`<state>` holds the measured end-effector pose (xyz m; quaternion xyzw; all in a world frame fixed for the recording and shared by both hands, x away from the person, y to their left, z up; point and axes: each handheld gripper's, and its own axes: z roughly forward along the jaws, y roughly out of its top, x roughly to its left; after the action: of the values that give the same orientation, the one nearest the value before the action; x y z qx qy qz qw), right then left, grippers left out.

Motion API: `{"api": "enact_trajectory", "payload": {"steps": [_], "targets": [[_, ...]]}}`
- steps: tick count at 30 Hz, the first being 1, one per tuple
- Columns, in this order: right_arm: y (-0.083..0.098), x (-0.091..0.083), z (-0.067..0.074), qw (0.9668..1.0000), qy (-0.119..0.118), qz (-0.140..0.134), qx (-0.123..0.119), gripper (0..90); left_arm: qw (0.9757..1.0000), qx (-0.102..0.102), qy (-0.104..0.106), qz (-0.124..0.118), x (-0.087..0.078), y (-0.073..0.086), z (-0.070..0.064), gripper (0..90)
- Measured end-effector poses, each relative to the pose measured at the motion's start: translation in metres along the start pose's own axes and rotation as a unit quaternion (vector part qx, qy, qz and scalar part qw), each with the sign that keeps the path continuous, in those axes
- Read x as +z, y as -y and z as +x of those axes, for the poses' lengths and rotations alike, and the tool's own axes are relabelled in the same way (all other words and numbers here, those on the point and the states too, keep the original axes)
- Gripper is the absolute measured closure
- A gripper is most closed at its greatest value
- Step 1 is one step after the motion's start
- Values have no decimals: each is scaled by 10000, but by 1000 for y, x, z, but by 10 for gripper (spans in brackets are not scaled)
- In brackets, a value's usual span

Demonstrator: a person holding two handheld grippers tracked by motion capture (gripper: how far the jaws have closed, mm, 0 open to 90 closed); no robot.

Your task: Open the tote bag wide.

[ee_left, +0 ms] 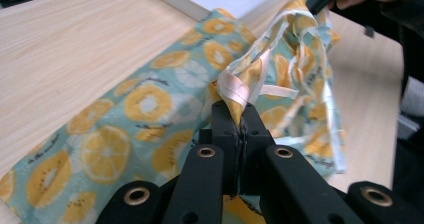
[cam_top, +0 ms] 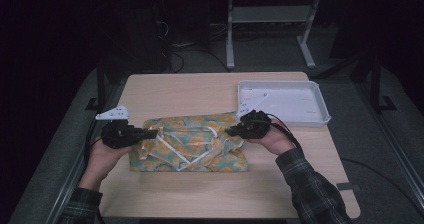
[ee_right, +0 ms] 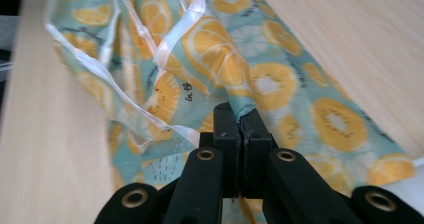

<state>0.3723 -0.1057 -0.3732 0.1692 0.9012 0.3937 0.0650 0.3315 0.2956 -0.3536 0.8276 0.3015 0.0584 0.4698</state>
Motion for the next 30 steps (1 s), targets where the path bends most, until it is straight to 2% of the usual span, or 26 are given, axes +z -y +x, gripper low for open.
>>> {"api": "enact_trajectory", "payload": {"steps": [2, 3, 4, 5, 6, 8, 9, 11, 12, 17, 22, 23, 24, 25, 26, 27, 30], "targets": [[0, 5, -7, 10000, 78, 5, 61, 874, 9999, -113, -39, -27, 6, 1, 10, 883], [1, 8, -10, 9998, 70, -19, 179, 874, 9996, -259, -76, -32, 12, 2, 19, 883], [2, 11, -13, 9998, 120, 30, 178, 874, 9996, -259, -76, -32, 12, 2, 19, 882], [3, 14, -16, 9996, 168, 66, 204, 871, 9991, -409, -109, 3, 20, 6, 29, 881], [4, 18, -18, 9994, 187, 102, 258, 870, 9991, -409, -109, 3, 20, 6, 29, 880], [5, 22, -20, 9993, 202, 137, 299, 866, 9984, -537, -164, 86, 29, 10, 38, 879], [7, 29, -24, 9989, 260, 203, 334, 864, 9974, -647, -251, 199, 38, 16, 46, 877], [8, 32, -25, 9986, 289, 236, 370, 862, 9971, -643, -298, 278, 41, 18, 48, 876], [9, 39, -28, 9982, 333, 303, 403, 860, 9961, -653, -373, 469, 49, 23, 54, 874], [15, 52, -30, 9971, 401, 509, 410, 850, 9942, -558, -476, 792, 59, 29, 58, 853], [21, 59, -32, 9964, 410, 588, 445, 828, 9932, -567, -557, 847, 60, 30, 57, 777], [23, 61, -32, 9961, 412, 615, 488, 792, 9933, -530, -560, 862, 60, 30, 57, 760], [23, 61, -32, 9961, 412, 615, 488, 792, 9933, -520, -558, 872, 59, 29, 57, 760], [23, 61, -32, 9958, 408, 591, 573, 749, 9935, -537, -540, 842, 58, 29, 57, 707], [23, 61, -32, 9958, 408, 591, 573, 749, 9936, -503, -552, 849, 57, 29, 57, 707], [22, 59, -32, 9956, 404, 544, 654, 705, 9938, -553, -545, 792, 55, 28, 57, 662], [21, 55, -33, 9950, 385, 483, 785, 667, 9940, -560, -539, 764, 53, 27, 57, 596]]}}
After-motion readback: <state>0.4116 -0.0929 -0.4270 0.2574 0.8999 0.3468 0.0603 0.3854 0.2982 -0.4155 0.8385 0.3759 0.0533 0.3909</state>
